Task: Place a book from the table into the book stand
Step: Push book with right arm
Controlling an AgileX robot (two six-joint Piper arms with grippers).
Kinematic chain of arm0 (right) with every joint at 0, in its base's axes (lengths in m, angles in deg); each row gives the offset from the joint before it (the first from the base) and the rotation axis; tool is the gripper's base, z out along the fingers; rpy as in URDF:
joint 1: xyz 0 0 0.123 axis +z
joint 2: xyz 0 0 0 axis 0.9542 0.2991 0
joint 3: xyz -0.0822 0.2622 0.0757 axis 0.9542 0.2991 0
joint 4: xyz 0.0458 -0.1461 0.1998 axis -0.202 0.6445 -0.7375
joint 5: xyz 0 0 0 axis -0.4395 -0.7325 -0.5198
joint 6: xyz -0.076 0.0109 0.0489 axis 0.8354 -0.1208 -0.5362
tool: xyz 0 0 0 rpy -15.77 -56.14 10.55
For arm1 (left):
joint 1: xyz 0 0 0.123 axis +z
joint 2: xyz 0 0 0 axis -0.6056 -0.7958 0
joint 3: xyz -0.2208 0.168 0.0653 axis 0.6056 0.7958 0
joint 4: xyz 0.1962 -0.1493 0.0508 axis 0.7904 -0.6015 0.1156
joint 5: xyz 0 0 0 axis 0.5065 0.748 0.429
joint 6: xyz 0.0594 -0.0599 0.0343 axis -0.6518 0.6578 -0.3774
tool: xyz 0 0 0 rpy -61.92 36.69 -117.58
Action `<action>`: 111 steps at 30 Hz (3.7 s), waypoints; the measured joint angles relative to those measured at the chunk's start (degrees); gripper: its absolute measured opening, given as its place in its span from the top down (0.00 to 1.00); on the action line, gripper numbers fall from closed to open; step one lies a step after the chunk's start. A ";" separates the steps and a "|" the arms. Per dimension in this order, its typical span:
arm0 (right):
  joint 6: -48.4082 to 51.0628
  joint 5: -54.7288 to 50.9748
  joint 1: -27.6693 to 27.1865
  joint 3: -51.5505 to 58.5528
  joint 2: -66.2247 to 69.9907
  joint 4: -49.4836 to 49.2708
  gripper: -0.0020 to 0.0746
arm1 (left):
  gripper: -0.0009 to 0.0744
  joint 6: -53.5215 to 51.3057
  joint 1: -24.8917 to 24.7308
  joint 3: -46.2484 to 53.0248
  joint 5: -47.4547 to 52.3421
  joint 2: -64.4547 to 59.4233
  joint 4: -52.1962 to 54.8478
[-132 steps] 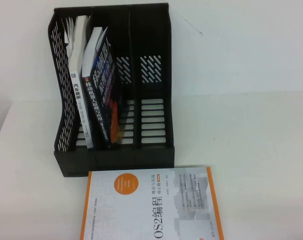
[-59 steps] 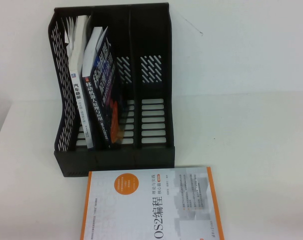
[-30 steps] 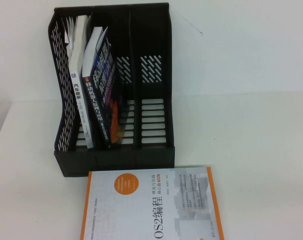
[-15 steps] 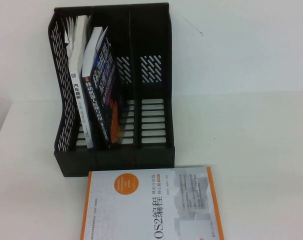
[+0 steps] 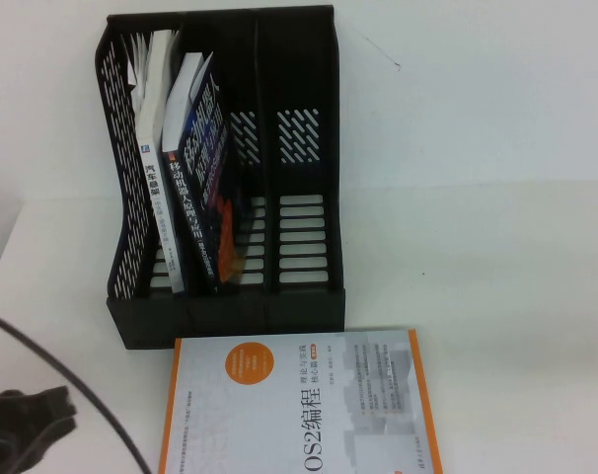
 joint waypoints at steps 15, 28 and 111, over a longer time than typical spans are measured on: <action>2.87 18.83 13.16 -0.35 25.85 -3.62 0.97 | 0.99 -23.55 0.00 -0.51 -0.56 -18.42 -19.10; 2.87 19.46 16.49 -8.57 36.88 -3.71 0.97 | 0.91 -25.92 0.00 -0.51 -2.62 -20.12 -23.49; 17.47 22.92 27.63 -20.39 55.99 -22.67 0.97 | 0.33 -37.83 19.98 -1.87 10.90 -37.72 -32.48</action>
